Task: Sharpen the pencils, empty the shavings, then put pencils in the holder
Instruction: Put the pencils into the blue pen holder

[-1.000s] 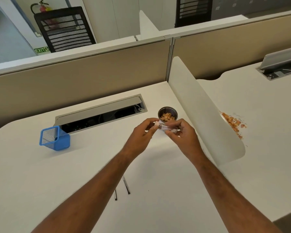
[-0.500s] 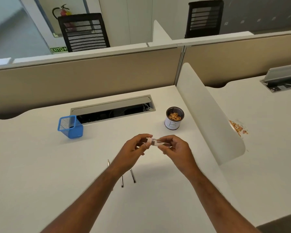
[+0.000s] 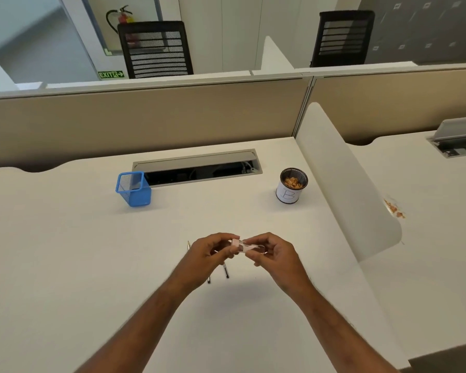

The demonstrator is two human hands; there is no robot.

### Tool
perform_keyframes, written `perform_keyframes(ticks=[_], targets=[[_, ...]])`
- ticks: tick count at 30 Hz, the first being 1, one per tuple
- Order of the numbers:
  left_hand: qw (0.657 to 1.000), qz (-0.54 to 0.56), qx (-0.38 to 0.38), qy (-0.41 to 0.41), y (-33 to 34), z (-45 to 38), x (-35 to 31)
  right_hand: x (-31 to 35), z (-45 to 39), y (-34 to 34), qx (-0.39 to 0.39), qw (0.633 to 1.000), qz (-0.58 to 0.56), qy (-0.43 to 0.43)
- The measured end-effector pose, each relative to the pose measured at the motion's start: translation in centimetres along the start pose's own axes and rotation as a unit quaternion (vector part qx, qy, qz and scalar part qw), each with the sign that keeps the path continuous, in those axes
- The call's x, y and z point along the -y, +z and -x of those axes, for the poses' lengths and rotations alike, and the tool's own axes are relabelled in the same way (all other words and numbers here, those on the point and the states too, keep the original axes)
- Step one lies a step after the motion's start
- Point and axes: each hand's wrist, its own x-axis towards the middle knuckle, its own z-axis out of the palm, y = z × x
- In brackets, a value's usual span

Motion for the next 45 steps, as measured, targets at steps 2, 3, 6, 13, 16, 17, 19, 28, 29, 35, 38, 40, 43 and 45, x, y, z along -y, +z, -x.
perform_keyframes(ticks=[2,3,6,13,16,17,19,28,29,35,38,40,43,45], targets=[[1.0,0.007,0.002,0.0,-0.2,0.5,0.5,-0.2,0.4,0.5,0.0,1.0,0.001,0.003],[1.0,0.012,0.002,0.002,-0.4,0.7,0.7,-0.2,0.6,0.7,0.0,1.0,-0.001,0.004],[1.0,0.009,0.003,0.01,-0.9,1.4,1.4,-0.4,0.9,1.3,0.012,1.0,-0.017,0.01],[0.999,-0.04,0.004,0.001,-1.7,3.4,3.1,-2.1,1.9,3.2,0.039,0.998,-0.021,0.047],[0.999,-0.037,0.025,-0.004,-2.0,3.8,4.0,-2.9,2.1,3.9,0.064,0.996,-0.01,0.067],[0.999,-0.035,0.029,-0.006,-2.1,4.0,4.3,-3.1,2.2,4.2,0.075,0.994,0.003,0.076],[0.999,-0.03,0.019,-0.018,-1.9,4.5,5.0,-3.7,2.5,4.6,0.104,0.987,0.094,0.085],[0.986,-0.123,-0.09,-0.071,-1.4,4.6,8.2,-6.9,2.3,5.1,0.081,0.907,0.413,-0.018],[0.982,-0.135,-0.11,-0.077,-1.7,4.5,8.5,-7.2,2.0,4.8,0.066,0.906,0.419,-0.007],[0.945,-0.22,-0.194,-0.147,-4.3,3.8,10.8,-8.4,-0.8,2.4,0.003,0.9,0.434,0.048],[0.934,-0.235,-0.208,-0.172,-5.3,3.2,11.4,-8.2,-2.1,1.1,-0.027,0.898,0.435,0.065],[0.927,-0.246,-0.209,-0.191,-5.6,2.6,11.7,-8.1,-3.0,0.4,-0.044,0.899,0.43,0.074],[0.921,-0.267,-0.2,-0.202,-5.8,1.7,11.8,-7.9,-4.1,-0.3,-0.057,0.9,0.423,0.086],[0.918,-0.283,-0.194,-0.199,-5.7,1.1,11.7,-8.0,-4.6,-0.5,-0.056,0.9,0.422,0.097]])
